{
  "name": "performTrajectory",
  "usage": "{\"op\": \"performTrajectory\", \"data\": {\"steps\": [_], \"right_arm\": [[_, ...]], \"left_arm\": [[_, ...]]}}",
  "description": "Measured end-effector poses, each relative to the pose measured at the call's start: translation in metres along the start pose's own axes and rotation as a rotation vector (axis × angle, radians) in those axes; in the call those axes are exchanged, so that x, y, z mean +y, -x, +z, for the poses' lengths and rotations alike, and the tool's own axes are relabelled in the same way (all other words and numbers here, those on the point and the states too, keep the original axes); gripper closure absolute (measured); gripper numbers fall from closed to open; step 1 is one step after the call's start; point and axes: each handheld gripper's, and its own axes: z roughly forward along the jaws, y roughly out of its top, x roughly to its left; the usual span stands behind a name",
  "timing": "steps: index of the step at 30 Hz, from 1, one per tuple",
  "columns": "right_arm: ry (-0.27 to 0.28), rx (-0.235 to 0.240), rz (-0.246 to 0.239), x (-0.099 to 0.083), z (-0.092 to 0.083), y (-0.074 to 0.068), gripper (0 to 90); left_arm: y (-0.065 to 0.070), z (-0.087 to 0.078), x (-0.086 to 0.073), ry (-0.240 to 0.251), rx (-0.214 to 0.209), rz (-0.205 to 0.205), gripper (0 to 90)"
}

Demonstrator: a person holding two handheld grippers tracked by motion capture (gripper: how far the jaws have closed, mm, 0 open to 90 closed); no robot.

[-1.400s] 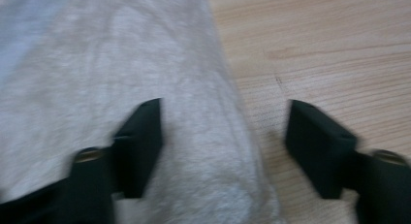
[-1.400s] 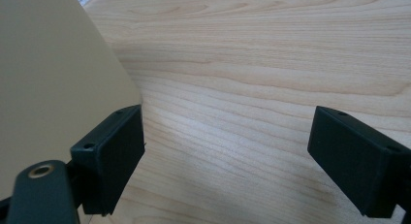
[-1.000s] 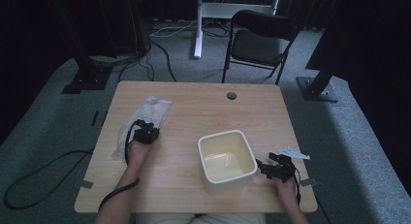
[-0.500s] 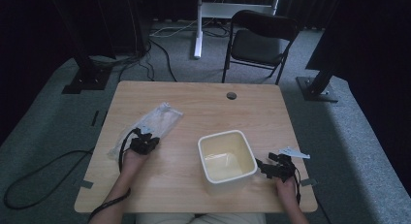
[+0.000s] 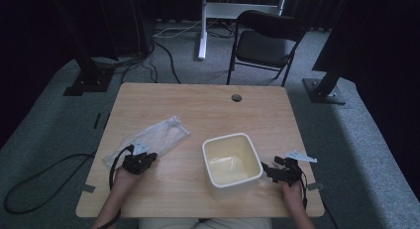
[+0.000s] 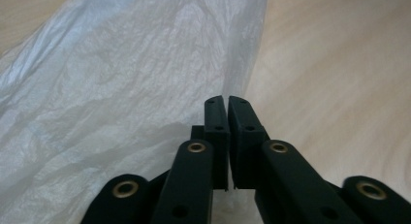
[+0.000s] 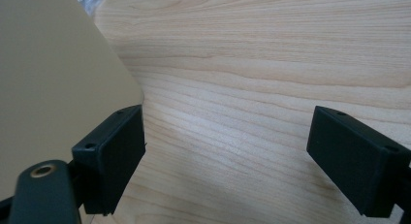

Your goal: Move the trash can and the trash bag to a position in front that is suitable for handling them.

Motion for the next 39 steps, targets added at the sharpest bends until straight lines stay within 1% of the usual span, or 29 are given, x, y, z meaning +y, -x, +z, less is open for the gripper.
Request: {"op": "performTrajectory", "data": {"steps": [2,3,4,5,6,7,9,10,11,12,13,15,16,20,22,24,25,28,30,33,36,39], "right_arm": [[0.001,0.002,0.001,0.000,0.000,0.000,13.1],[0.003,0.002,0.001,0.000,0.000,0.000,13.1],[0.003,0.003,0.001,0.000,0.000,0.000,13.1],[0.003,0.003,0.001,0.000,0.000,0.000,13.1],[0.002,0.003,0.000,0.000,0.000,0.000,13.1],[0.002,0.003,0.000,0.000,0.000,0.000,13.1],[0.004,0.003,0.000,0.000,-0.001,0.000,13.1],[0.003,0.004,0.003,-0.001,-0.001,0.000,13.1],[0.003,0.004,0.003,-0.001,-0.001,0.000,13.1],[0.004,0.004,0.002,-0.001,-0.001,0.000,13.1],[0.004,0.005,0.002,-0.001,-0.001,0.000,13.1],[0.002,0.004,0.004,-0.001,-0.001,0.000,13.1],[0.001,0.004,0.003,-0.001,-0.001,0.000,13.1],[-0.003,0.005,0.003,-0.001,-0.001,0.000,13.1],[-0.004,0.005,0.003,-0.001,-0.001,0.000,13.1],[-0.003,0.004,0.002,-0.001,-0.001,0.000,13.1],[-0.003,0.005,0.004,-0.001,-0.001,0.000,13.1],[-0.002,0.005,0.008,-0.001,-0.001,0.000,13.1],[0.000,0.005,0.009,-0.001,-0.001,0.001,13.1],[0.001,0.006,0.009,-0.001,-0.001,0.001,13.1],[0.000,0.008,0.009,-0.001,-0.001,0.001,13.1],[-0.001,0.010,0.008,-0.001,-0.001,0.001,13.1]], "left_arm": [[0.000,-0.003,-0.003,0.000,-0.007,0.007,85.7],[-0.002,-0.010,-0.010,0.002,-0.014,0.011,85.6],[-0.003,-0.012,-0.012,0.002,-0.014,0.006,85.3],[-0.003,-0.015,-0.016,0.005,-0.014,0.003,82.6],[-0.003,-0.016,-0.017,0.010,-0.016,0.009,82.6],[-0.002,-0.019,-0.020,0.007,-0.007,0.018,80.3],[-0.001,-0.020,-0.024,0.012,0.017,0.021,73.1],[-0.002,-0.021,-0.025,0.011,0.018,0.015,69.1],[-0.003,-0.022,-0.027,0.009,0.005,-0.005,67.1],[-0.003,-0.022,-0.027,0.005,0.009,-0.012,61.1],[-0.002,-0.023,-0.026,-0.004,0.026,-0.015,58.0],[-0.001,-0.026,-0.024,-0.014,0.039,-0.028,49.8],[0.000,-0.027,-0.023,-0.007,0.036,-0.035,46.4],[0.002,-0.033,-0.014,0.016,0.018,-0.054,43.6],[0.006,-0.034,-0.007,0.023,0.004,-0.042,43.5],[0.010,-0.032,-0.002,0.038,-0.007,-0.044,41.6],[0.013,-0.030,0.003,0.049,-0.021,-0.043,41.2],[0.019,-0.023,0.016,0.065,-0.035,-0.029,41.2],[0.022,-0.016,0.027,0.070,-0.038,-0.020,41.2],[0.026,0.000,0.042,0.067,-0.045,-0.021,41.2],[0.030,0.014,0.053,0.058,-0.054,-0.016,41.2],[0.034,0.030,0.066,0.035,-0.043,0.002,41.2]]}}
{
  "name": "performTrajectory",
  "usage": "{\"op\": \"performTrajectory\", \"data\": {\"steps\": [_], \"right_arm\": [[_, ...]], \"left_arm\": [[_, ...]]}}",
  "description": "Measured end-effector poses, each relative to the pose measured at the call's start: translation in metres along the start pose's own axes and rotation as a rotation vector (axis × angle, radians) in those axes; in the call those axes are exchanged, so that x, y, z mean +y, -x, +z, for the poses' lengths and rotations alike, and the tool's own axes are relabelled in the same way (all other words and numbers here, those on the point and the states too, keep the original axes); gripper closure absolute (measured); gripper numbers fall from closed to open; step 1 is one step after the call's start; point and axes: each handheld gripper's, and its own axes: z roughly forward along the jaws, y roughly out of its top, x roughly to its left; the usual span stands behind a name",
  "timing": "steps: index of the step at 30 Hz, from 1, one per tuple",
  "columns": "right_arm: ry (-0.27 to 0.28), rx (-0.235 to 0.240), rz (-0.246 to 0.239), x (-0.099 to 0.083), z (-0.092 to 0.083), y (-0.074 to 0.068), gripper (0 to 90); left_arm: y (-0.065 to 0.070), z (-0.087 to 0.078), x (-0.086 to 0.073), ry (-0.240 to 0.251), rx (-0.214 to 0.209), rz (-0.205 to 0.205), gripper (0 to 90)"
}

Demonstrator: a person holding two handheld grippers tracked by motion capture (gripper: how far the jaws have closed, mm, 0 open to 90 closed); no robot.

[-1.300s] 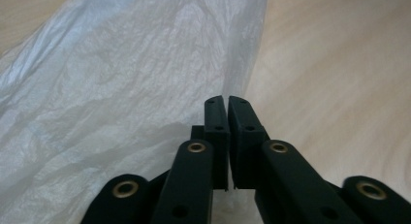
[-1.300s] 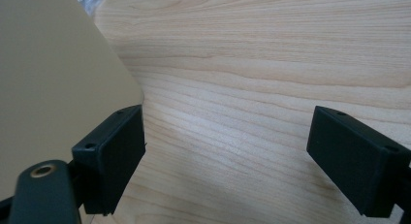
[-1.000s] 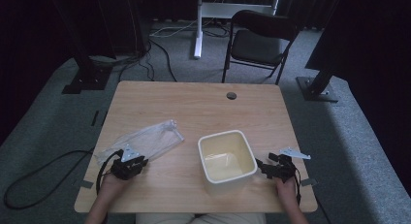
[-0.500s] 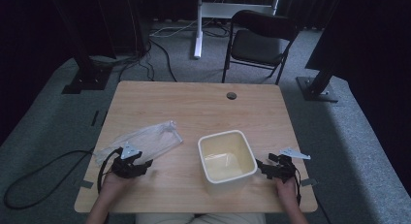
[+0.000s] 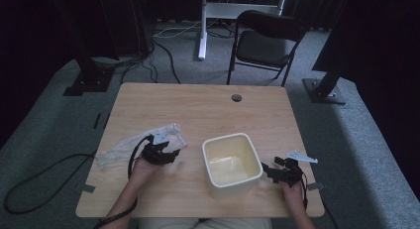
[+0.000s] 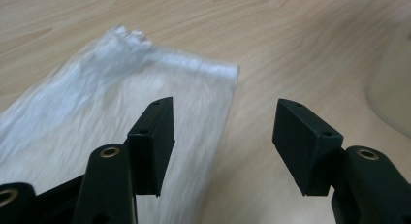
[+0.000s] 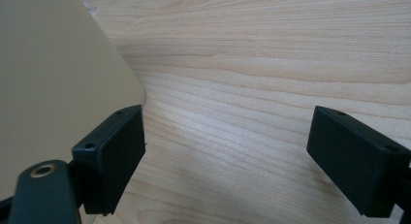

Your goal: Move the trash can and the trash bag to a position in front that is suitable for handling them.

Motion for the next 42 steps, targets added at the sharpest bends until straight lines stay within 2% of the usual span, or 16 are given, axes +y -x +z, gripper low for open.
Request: {"op": "performTrajectory", "data": {"steps": [3,5,6,9,12,15,16,20,23,24,25,27,31,38,40,42], "right_arm": [[0.001,0.002,0.002,0.000,0.000,0.000,13.1],[-0.001,0.003,0.002,0.000,0.000,0.000,13.1],[-0.002,0.003,0.001,0.000,0.000,0.000,13.1],[-0.002,0.003,0.001,0.000,0.000,0.000,13.1],[0.001,0.005,0.001,0.000,0.000,0.000,13.1],[0.000,0.004,0.000,0.000,0.000,0.000,13.1],[0.000,0.003,-0.001,0.000,0.000,0.000,13.1],[0.000,0.001,-0.001,0.000,0.000,0.000,13.1],[-0.002,0.001,-0.002,0.000,0.000,0.000,13.1],[-0.003,0.001,-0.003,0.000,0.000,0.000,13.1],[-0.002,0.002,-0.003,0.000,0.000,0.000,13.1],[-0.002,0.003,-0.001,0.000,0.000,0.000,13.1],[-0.003,0.002,-0.002,0.000,0.000,0.000,13.1],[-0.005,0.001,0.001,0.000,0.000,0.000,13.1],[-0.004,0.001,0.000,0.000,0.000,0.000,13.1],[-0.005,0.002,0.002,0.000,0.000,0.000,13.1]], "left_arm": [[0.002,0.014,0.011,-0.016,-0.001,-0.005,41.2],[0.002,0.024,0.017,-0.028,0.014,-0.007,38.8],[0.001,0.031,0.019,-0.037,0.013,-0.025,38.2],[0.000,0.042,0.020,-0.062,0.029,-0.024,38.2],[-0.002,0.050,0.019,-0.071,0.044,-0.044,38.2],[-0.002,0.055,0.019,-0.062,0.034,-0.065,38.2],[-0.002,0.058,0.018,-0.065,0.043,-0.050,38.4],[-0.005,0.059,0.019,-0.049,0.065,-0.061,50.9],[-0.004,0.059,0.017,-0.033,0.061,-0.056,65.6],[-0.004,0.059,0.017,-0.033,0.061,-0.056,65.6],[0.000,0.058,0.015,-0.021,0.061,-0.022,70.3],[0.001,0.057,0.013,-0.012,0.044,-0.020,73.5],[0.002,0.055,0.011,-0.009,0.041,-0.003,81.4],[0.005,0.046,0.007,-0.036,-0.022,0.043,83.8],[0.006,0.043,0.005,-0.046,-0.023,0.060,83.8],[0.006,0.041,0.003,-0.047,-0.024,0.057,83.8]]}}
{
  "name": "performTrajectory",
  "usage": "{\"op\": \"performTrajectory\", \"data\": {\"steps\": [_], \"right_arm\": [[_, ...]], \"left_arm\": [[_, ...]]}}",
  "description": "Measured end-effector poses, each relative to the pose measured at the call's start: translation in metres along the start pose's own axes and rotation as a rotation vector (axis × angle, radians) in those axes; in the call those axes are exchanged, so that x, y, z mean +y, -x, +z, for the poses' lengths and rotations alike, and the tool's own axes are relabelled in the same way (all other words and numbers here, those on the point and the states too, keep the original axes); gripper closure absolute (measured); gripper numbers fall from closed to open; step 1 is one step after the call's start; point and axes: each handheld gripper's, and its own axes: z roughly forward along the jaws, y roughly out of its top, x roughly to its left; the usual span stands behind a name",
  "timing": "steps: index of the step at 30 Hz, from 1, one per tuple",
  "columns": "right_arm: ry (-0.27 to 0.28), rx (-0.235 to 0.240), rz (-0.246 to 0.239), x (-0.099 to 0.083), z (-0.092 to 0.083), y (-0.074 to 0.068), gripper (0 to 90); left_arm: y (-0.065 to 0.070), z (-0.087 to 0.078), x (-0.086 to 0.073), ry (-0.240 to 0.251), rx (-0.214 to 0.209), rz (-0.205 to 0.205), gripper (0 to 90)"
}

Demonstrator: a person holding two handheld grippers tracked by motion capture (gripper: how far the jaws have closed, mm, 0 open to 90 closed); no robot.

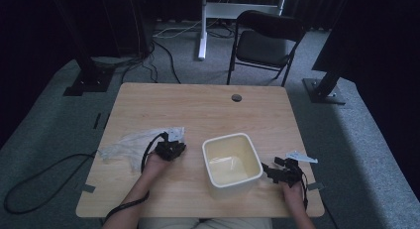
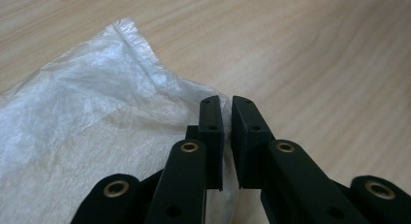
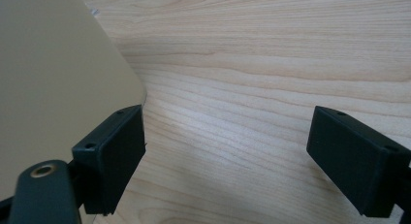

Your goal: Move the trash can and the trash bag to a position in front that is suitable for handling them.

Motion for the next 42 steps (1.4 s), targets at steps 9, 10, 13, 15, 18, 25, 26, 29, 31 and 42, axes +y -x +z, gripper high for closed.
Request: {"op": "performTrajectory", "data": {"steps": [9,10,13,15,18,25,26,29,31,42], "right_arm": [[-0.001,0.000,0.006,0.000,0.000,0.000,13.1],[-0.001,0.000,0.006,0.000,0.000,0.000,13.1],[-0.002,-0.001,0.005,0.000,0.000,0.000,13.1],[-0.003,-0.002,0.004,0.000,0.000,0.000,13.1],[-0.006,-0.005,0.003,0.000,0.000,0.000,13.2],[-0.003,0.001,0.014,0.000,0.000,0.001,13.1],[-0.003,0.003,0.015,0.000,0.000,0.002,13.2],[-0.003,0.004,0.015,0.000,0.000,0.002,13.1],[-0.003,0.005,0.017,0.000,0.000,0.002,13.1],[-0.007,0.003,0.019,0.000,0.000,0.001,13.2]], "left_arm": [[0.004,-0.022,-0.022,-0.005,-0.074,0.013,87.5],[0.005,-0.024,-0.025,0.001,-0.081,0.022,88.1],[0.006,-0.031,-0.033,0.006,-0.118,0.038,88.1],[0.006,-0.034,-0.036,0.010,-0.132,0.063,88.1],[0.006,-0.037,-0.036,0.024,-0.143,0.076,88.0],[0.011,-0.036,-0.032,0.044,-0.197,0.155,85.7],[0.011,-0.035,-0.031,0.044,-0.204,0.164,85.7],[0.012,-0.033,-0.031,0.033,-0.242,0.194,85.7],[0.010,-0.032,-0.032,0.020,-0.266,0.186,85.6],[0.005,-0.053,-0.041,-0.024,-0.205,0.109,53.7]]}}
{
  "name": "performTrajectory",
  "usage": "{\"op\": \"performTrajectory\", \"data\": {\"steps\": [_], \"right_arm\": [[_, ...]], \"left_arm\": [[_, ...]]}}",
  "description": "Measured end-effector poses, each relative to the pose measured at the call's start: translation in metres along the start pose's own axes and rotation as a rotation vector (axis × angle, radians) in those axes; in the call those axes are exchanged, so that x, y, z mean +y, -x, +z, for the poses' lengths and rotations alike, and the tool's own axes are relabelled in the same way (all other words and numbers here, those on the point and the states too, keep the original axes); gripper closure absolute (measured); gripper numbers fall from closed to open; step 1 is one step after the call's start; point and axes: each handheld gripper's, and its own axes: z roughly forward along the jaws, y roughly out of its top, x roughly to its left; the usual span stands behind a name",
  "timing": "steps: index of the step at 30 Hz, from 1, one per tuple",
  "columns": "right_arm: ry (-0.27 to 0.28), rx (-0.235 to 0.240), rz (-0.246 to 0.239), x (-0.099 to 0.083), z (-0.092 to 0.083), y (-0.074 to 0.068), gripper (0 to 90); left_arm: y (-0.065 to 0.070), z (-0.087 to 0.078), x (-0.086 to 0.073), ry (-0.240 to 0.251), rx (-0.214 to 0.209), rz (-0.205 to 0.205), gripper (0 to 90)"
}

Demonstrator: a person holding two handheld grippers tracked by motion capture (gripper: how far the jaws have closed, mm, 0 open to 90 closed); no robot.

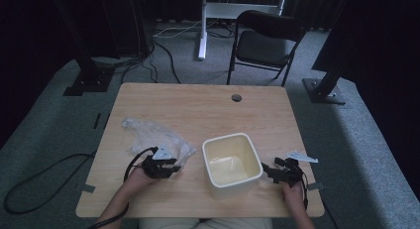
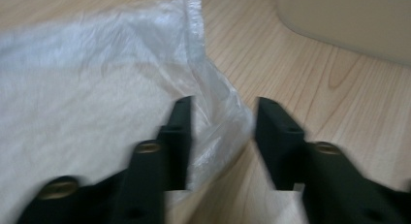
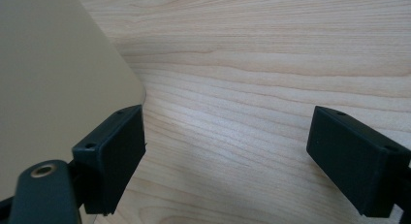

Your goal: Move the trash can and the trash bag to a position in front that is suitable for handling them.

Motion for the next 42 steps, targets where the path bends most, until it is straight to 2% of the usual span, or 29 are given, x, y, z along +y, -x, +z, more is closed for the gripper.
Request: {"op": "performTrajectory", "data": {"steps": [1,3,4,6,8,10,12,14,15,16,17,20,21,24,27,30,34,37,39,40,42], "right_arm": [[-0.001,0.000,0.000,0.000,0.000,0.000,13.2],[-0.001,-0.002,0.000,0.000,0.000,0.000,13.2],[-0.004,-0.002,0.001,0.000,0.000,0.000,13.2],[-0.004,-0.001,0.002,0.000,0.001,0.000,13.3],[-0.007,-0.001,0.005,0.001,0.001,0.000,13.3],[-0.006,0.001,0.006,0.001,0.001,0.001,13.3],[-0.006,0.003,0.007,0.001,0.001,0.001,13.3],[-0.005,0.006,0.011,0.001,0.001,0.001,13.3],[-0.003,0.007,0.012,0.001,0.001,0.001,13.3],[-0.003,0.008,0.013,0.001,0.001,0.001,13.3],[-0.002,0.009,0.014,0.001,0.001,0.001,13.3],[0.002,0.012,0.012,0.000,0.000,0.002,13.3],[0.004,0.013,0.011,0.000,0.000,0.002,13.7],[0.009,0.013,0.012,0.000,-0.001,0.002,13.8],[0.011,0.011,0.011,-0.001,-0.002,0.001,13.8],[0.018,0.007,0.009,-0.001,-0.003,0.001,13.9],[0.028,-0.001,0.012,-0.003,-0.004,0.001,13.9],[0.030,-0.002,0.010,-0.003,-0.005,0.000,13.9],[0.031,-0.002,0.007,-0.004,-0.006,0.000,13.9],[0.032,-0.003,0.009,-0.004,-0.006,0.000,13.9],[0.033,-0.004,0.010,-0.005,-0.007,0.000,13.9]], "left_arm": [[-0.002,-0.005,-0.002,-0.001,0.011,-0.028,53.0],[-0.004,-0.013,-0.002,0.036,0.026,-0.077,47.1],[-0.004,-0.017,-0.001,0.059,0.038,-0.098,46.8],[-0.005,-0.021,0.006,0.093,0.071,-0.166,40.1],[-0.004,-0.021,0.015,0.118,0.102,-0.204,38.3],[0.000,-0.014,0.026,0.120,0.143,-0.214,34.9],[0.004,-0.003,0.036,0.100,0.167,-0.196,33.6],[0.007,0.011,0.044,0.074,0.166,-0.188,30.2],[0.009,0.018,0.047,0.060,0.180,-0.180,30.2],[0.009,0.018,0.047,0.060,0.180,-0.180,30.2],[0.011,0.033,0.051,0.030,0.192,-0.171,30.2],[0.011,0.047,0.054,0.010,0.203,-0.150,30.4],[0.011,0.050,0.054,0.006,0.218,-0.140,31.0],[0.009,0.056,0.053,-0.004,0.229,-0.130,40.4],[0.006,0.058,0.049,0.000,0.219,-0.129,49.1],[0.005,0.056,0.046,0.015,0.208,-0.110,63.6],[0.004,0.052,0.041,0.028,0.174,-0.063,81.7],[0.004,0.048,0.036,0.025,0.130,-0.027,86.6],[0.005,0.044,0.032,0.023,0.102,-0.020,87.8],[0.006,0.042,0.029,0.028,0.088,0.000,87.9],[0.008,0.038,0.024,0.036,0.054,0.012,88.5]]}}
